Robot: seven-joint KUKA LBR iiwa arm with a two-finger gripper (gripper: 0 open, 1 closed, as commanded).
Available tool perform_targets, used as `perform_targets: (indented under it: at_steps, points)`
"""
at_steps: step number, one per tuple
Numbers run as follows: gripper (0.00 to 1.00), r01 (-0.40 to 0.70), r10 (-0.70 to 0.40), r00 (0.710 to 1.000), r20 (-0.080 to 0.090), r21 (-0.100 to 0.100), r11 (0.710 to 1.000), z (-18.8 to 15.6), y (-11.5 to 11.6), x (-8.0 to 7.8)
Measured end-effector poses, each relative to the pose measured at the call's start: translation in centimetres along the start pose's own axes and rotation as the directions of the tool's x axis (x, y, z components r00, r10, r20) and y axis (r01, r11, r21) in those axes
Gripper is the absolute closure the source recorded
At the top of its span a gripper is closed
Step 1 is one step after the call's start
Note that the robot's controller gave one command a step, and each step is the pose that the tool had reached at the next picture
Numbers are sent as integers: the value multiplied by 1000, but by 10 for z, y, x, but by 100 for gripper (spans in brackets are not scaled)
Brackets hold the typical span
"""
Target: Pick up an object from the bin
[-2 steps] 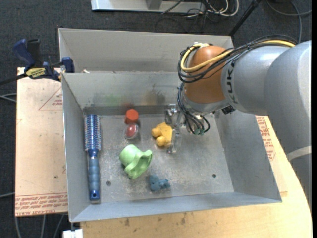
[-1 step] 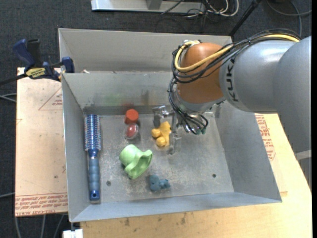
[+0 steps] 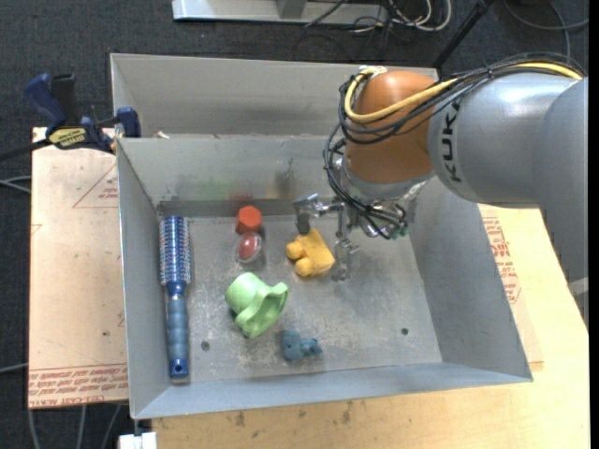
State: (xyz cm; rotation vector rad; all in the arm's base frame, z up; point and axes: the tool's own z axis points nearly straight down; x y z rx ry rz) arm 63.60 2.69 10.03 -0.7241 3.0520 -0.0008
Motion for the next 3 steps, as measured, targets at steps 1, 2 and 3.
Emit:
perform_targets:
  at_steps: [1, 2, 3]
  points:
    - [0, 4, -4, 1000, 7, 0, 1000, 28, 12, 3]
    - [0, 2, -2, 1000, 4, 0, 1000, 25, 12, 0]
    - [100, 1, -1, 1000, 4, 0, 1000, 23, 11, 0]
